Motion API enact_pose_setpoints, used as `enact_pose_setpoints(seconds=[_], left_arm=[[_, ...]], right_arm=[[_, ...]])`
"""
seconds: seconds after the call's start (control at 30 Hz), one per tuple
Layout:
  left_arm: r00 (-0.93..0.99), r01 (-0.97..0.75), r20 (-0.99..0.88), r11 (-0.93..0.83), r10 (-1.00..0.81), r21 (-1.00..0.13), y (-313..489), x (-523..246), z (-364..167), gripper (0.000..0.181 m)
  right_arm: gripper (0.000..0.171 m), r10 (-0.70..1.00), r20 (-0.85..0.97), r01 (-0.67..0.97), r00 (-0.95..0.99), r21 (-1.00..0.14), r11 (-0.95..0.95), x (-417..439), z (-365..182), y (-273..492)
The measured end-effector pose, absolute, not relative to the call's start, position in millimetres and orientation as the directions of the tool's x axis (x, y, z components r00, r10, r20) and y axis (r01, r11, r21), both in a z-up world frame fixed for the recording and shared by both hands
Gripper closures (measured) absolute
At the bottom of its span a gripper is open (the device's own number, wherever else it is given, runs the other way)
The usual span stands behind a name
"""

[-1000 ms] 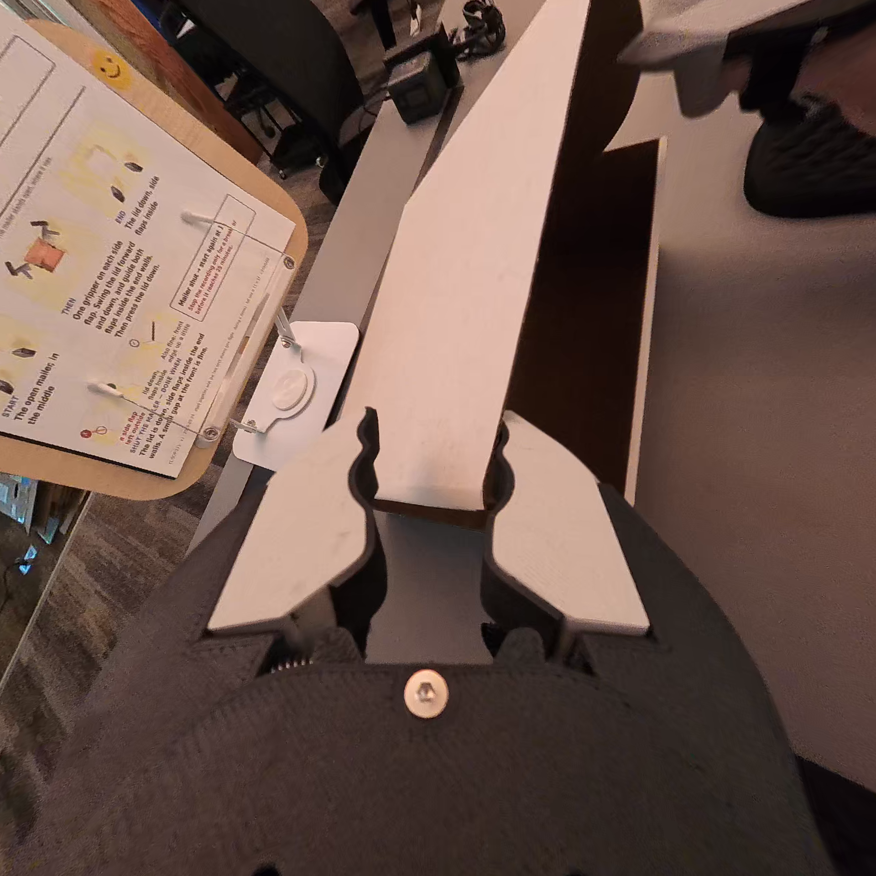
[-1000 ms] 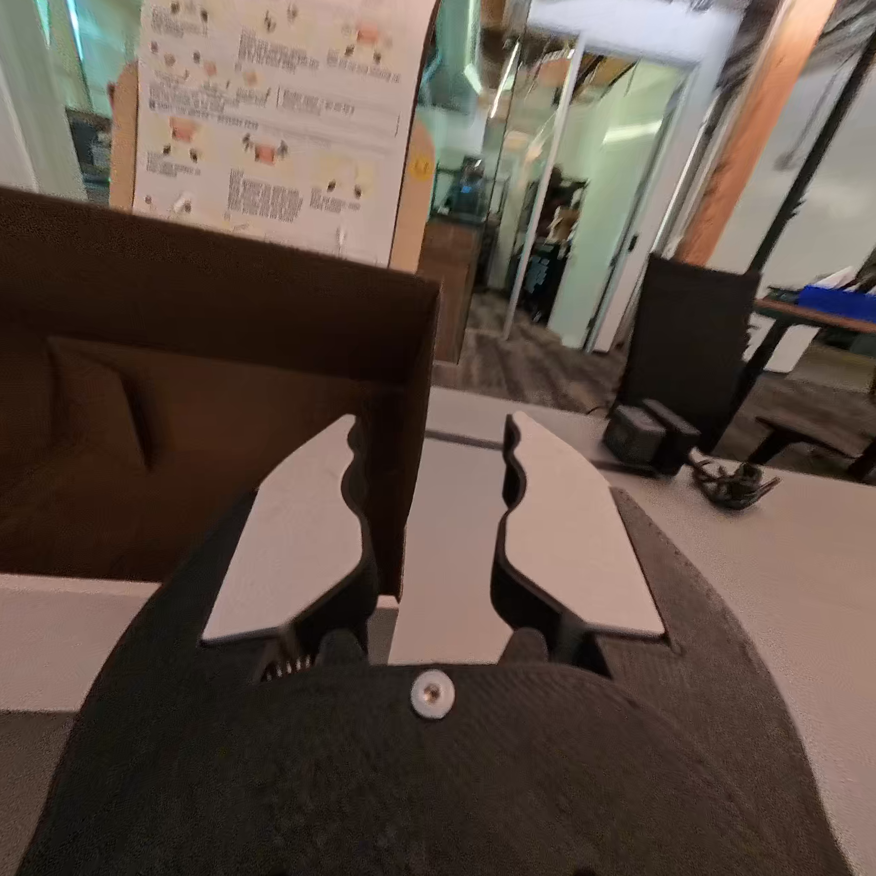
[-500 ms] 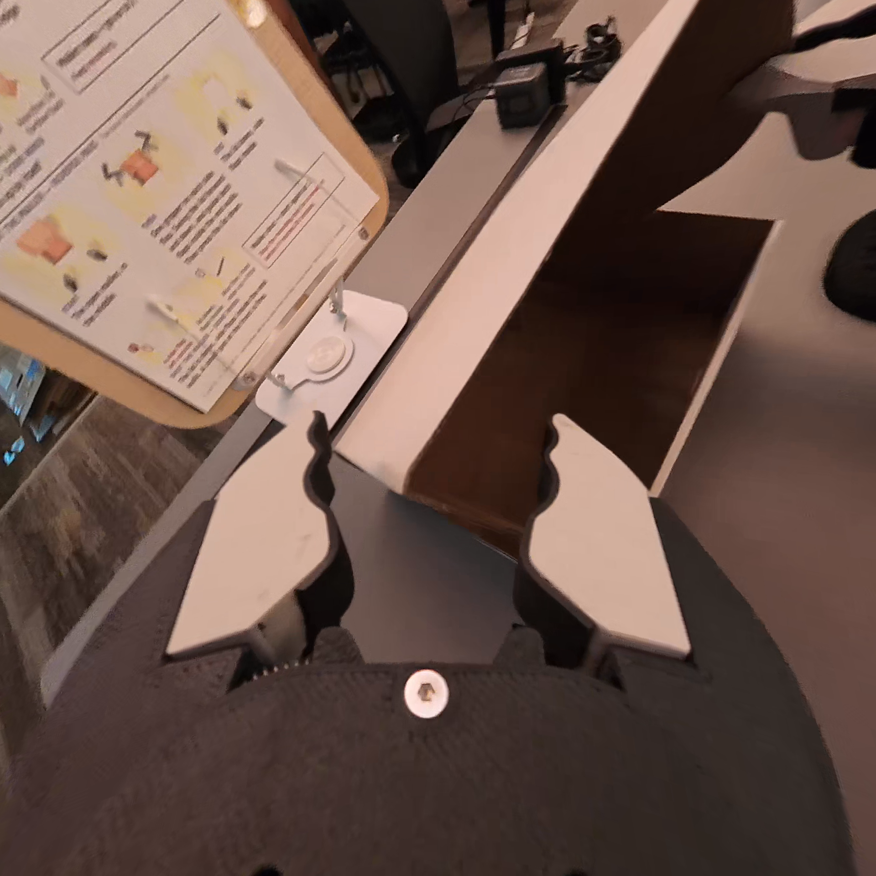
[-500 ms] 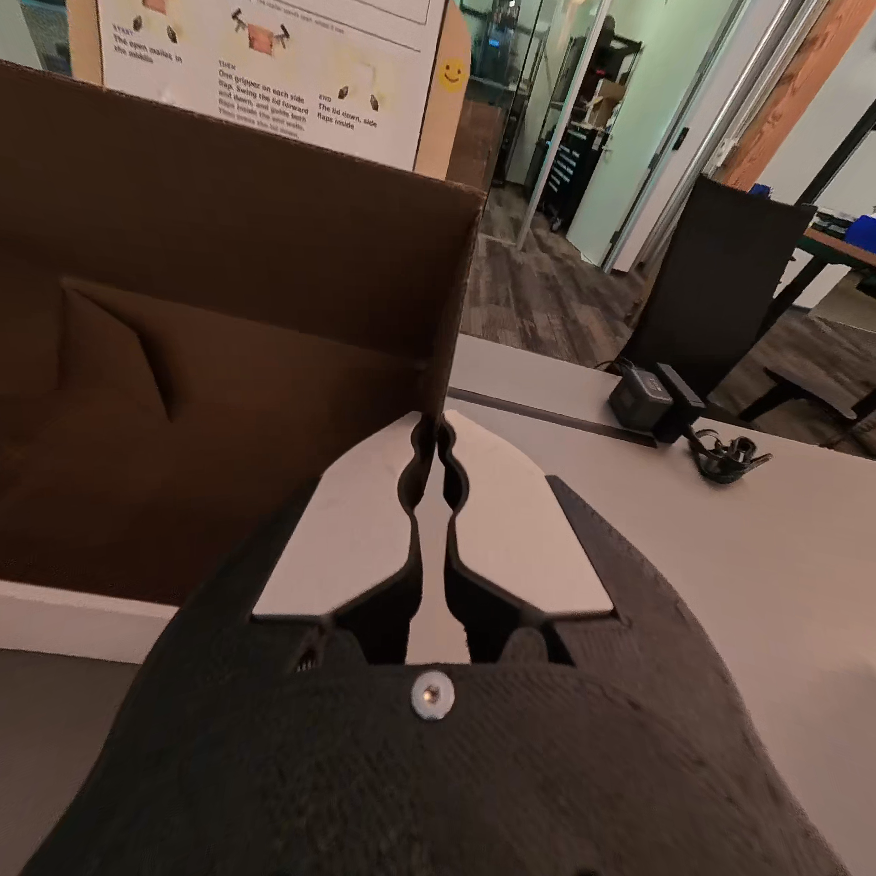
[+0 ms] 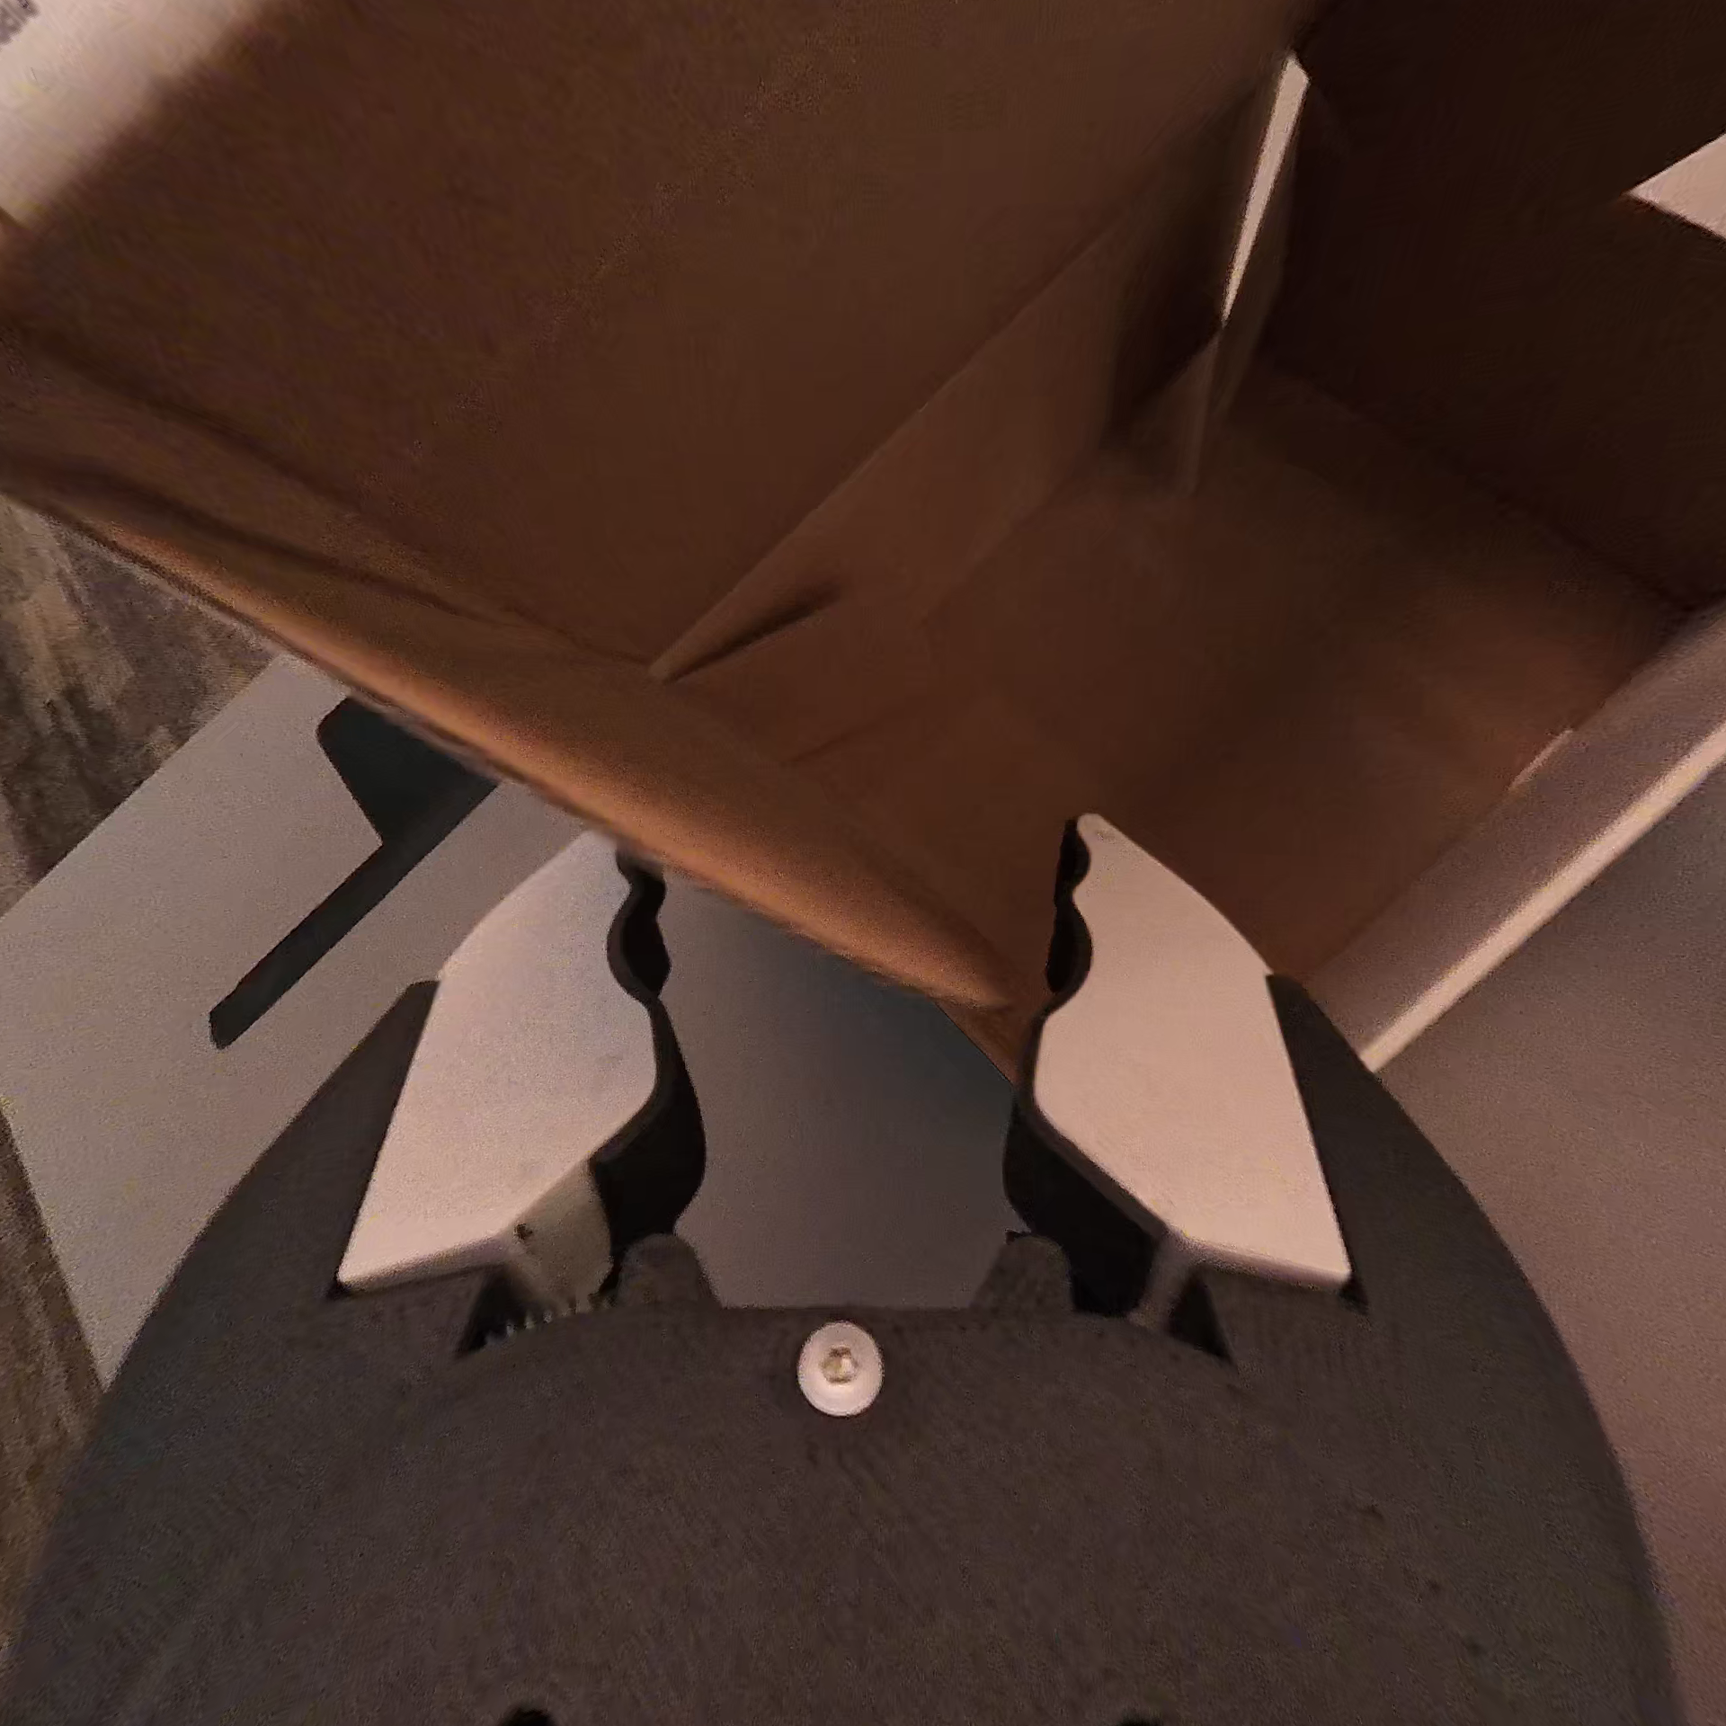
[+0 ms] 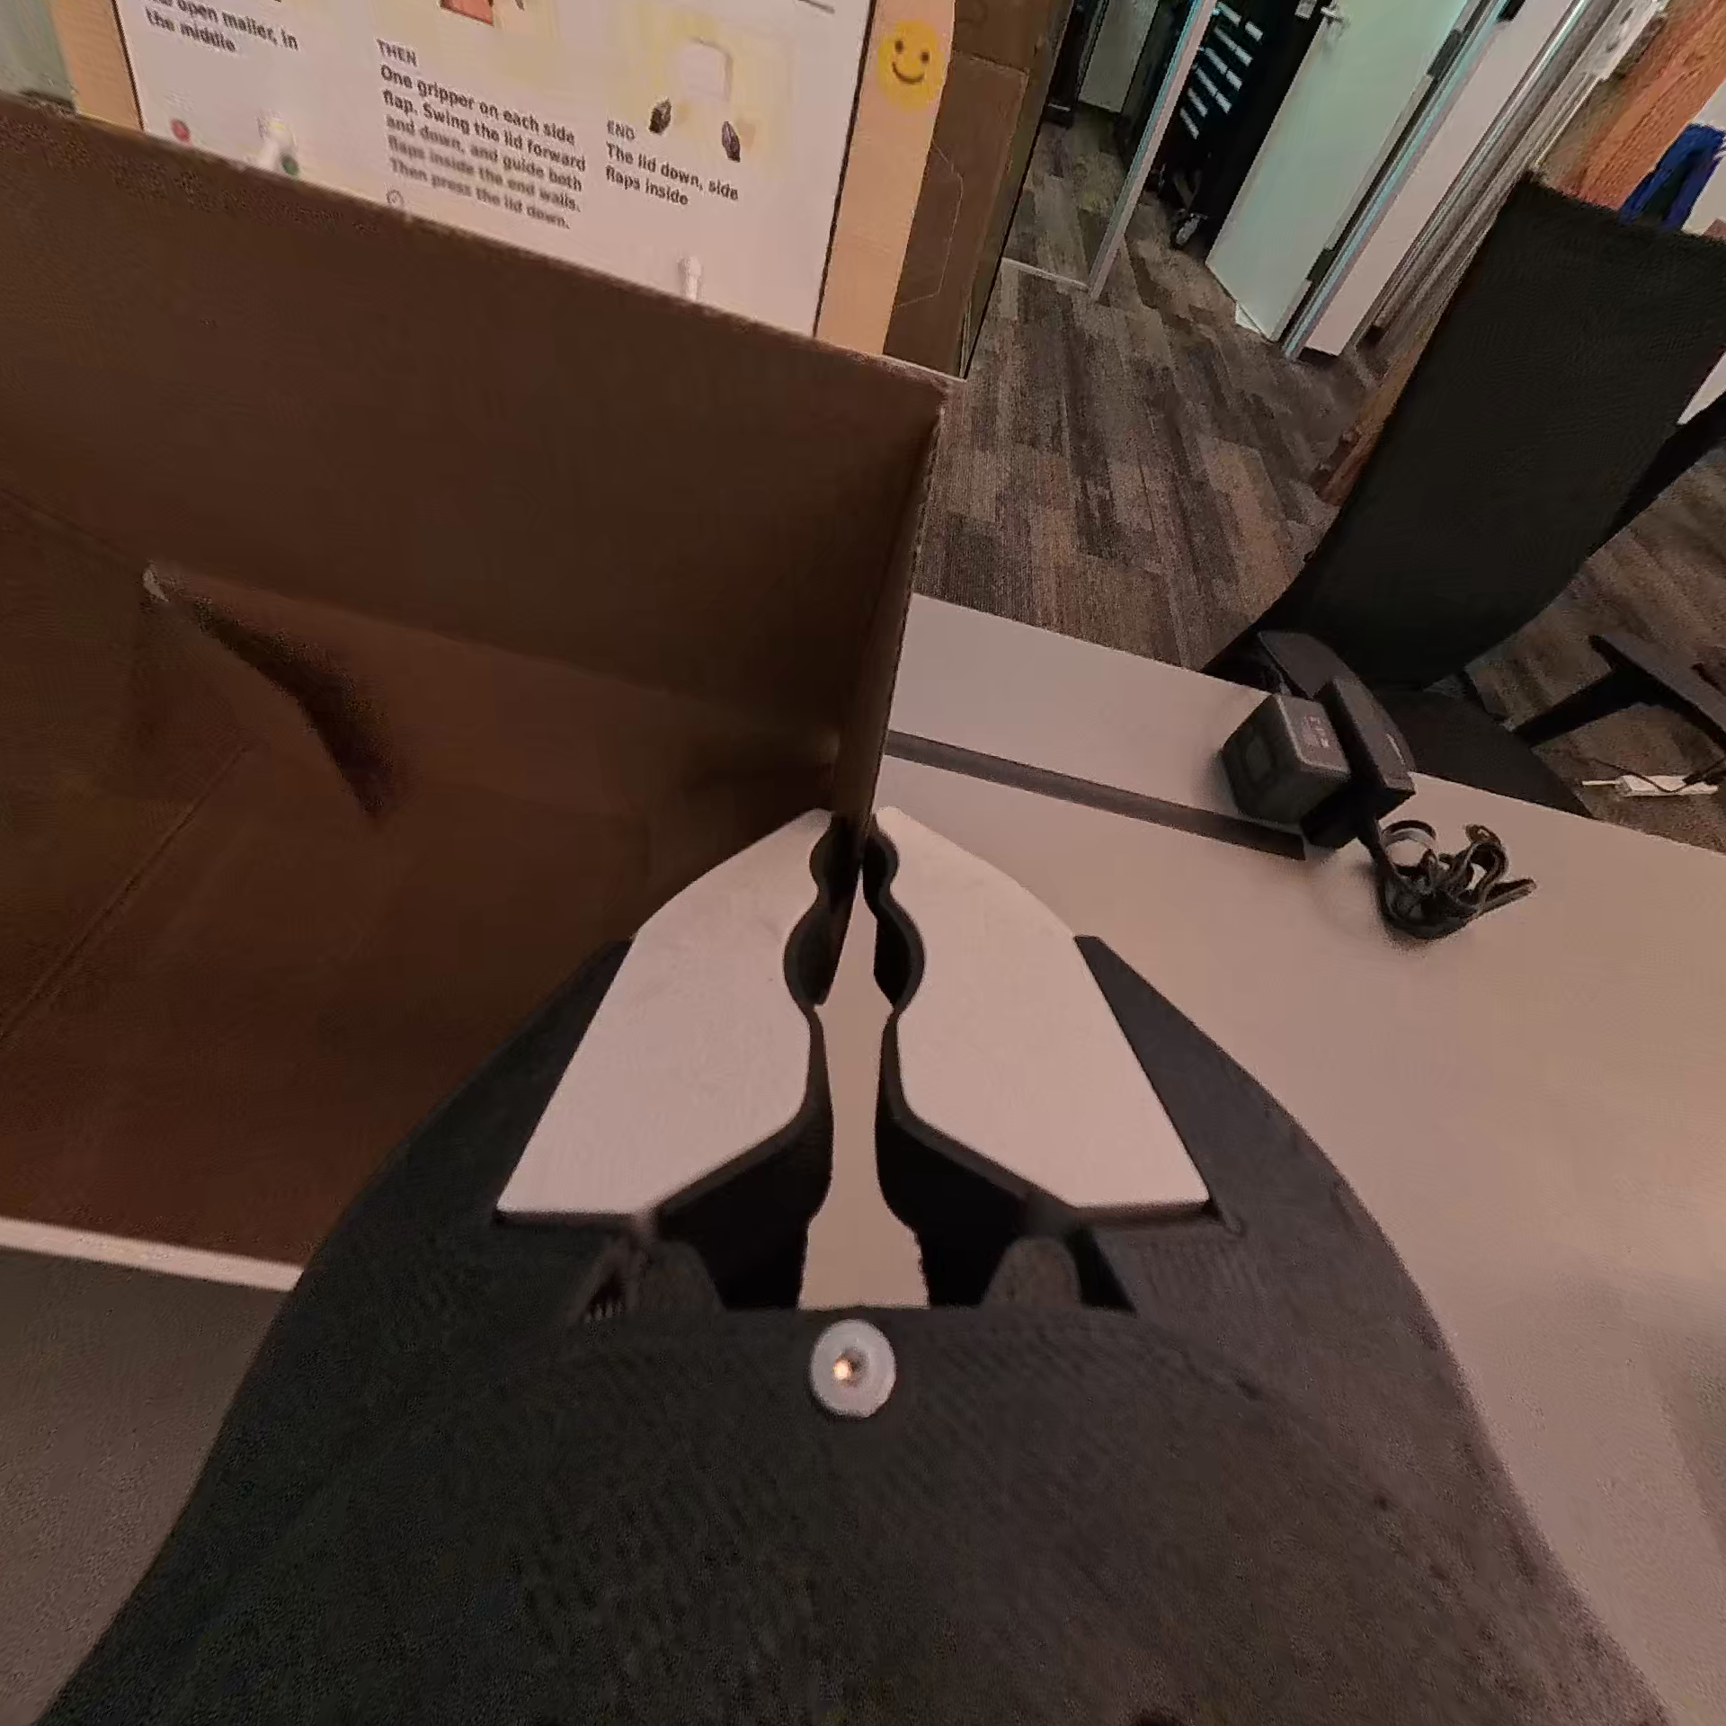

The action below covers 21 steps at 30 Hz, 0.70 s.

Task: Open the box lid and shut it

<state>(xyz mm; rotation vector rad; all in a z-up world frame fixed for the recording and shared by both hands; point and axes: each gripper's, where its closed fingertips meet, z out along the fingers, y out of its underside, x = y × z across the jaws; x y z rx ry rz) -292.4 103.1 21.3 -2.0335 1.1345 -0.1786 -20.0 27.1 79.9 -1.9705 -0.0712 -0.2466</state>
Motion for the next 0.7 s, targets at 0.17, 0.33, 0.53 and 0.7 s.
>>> enact_pose_setpoints(seconds=[0.17, 0.33, 0.53, 0.7], left_arm=[[0.609, -0.685, -0.266, -0.327, -0.747, -0.651, 109.8, -293.1, 8.5, 0.121], [0.629, -0.666, -0.327, -0.272, -0.705, -0.694, 125.5, -300.0, 23.4, 0.148], [0.673, -0.607, -0.367, -0.197, -0.642, -0.770, 147.4, -310.8, 43.4, 0.169], [0.697, -0.563, -0.348, -0.178, -0.627, -0.807, 159.0, -310.4, 45.3, 0.174]], right_arm=[[0.168, -0.042, 0.204, 0.168, 0.978, -0.893, -0.417, -19.9, 89.1, 34.5], [0.167, 0.019, 0.205, 0.196, 0.979, -0.901, -0.386, -19.7, 97.9, 39.7], [0.139, 0.081, 0.260, 0.267, 0.962, -0.960, -0.088, -18.6, 109.4, 48.8], [0.126, 0.130, 0.194, 0.177, 0.972, -0.975, 0.131, -18.9, 107.2, 46.6]])
